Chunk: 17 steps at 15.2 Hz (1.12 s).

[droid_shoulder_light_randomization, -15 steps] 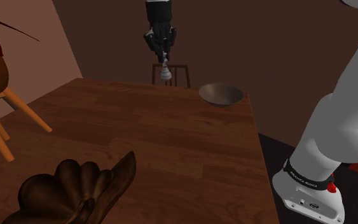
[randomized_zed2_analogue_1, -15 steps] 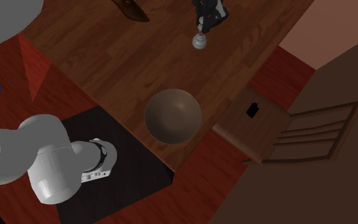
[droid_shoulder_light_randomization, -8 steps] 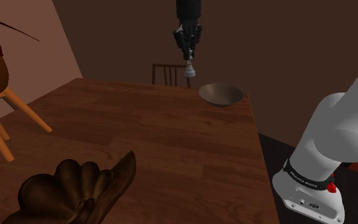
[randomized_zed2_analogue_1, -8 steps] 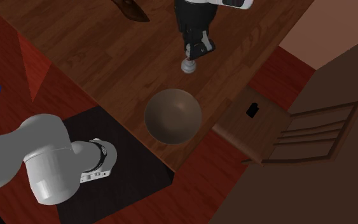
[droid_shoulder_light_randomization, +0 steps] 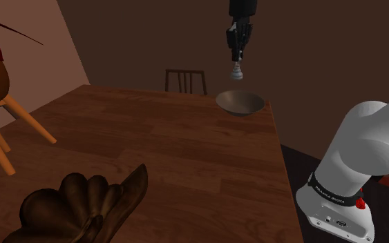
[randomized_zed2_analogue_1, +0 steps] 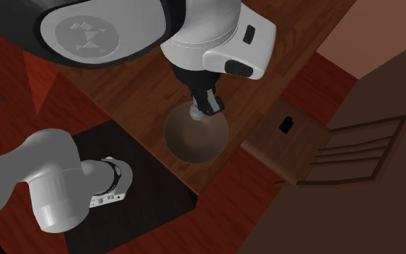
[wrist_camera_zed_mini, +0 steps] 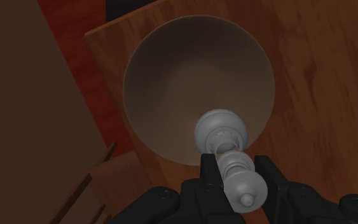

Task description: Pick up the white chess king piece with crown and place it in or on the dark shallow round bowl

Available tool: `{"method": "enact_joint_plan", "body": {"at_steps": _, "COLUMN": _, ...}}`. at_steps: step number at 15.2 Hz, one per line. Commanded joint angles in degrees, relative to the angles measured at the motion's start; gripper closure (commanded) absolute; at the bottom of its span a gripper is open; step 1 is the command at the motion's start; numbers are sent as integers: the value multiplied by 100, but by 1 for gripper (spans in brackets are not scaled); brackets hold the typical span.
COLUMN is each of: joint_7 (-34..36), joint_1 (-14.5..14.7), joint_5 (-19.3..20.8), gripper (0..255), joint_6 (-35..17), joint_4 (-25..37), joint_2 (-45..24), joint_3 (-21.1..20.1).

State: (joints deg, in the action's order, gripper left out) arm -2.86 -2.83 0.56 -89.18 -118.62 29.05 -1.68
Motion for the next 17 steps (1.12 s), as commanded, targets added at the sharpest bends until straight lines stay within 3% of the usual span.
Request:
{"method": "enact_joint_plan", "body": {"at_steps": 1, "joint_7": -235, "joint_1": -69, "joint_5": 85, "gripper": 255, "joint_6": 106, "joint_4": -231, "joint_2": 339, "joint_3": 177}}
{"method": "enact_joint_plan", "body": {"at_steps": 17, "joint_7": -209, "joint_1": -66, "joint_5": 92, "gripper": 255, "joint_6": -1084, "joint_4": -1623, "joint_2": 541, "joint_3": 185}}
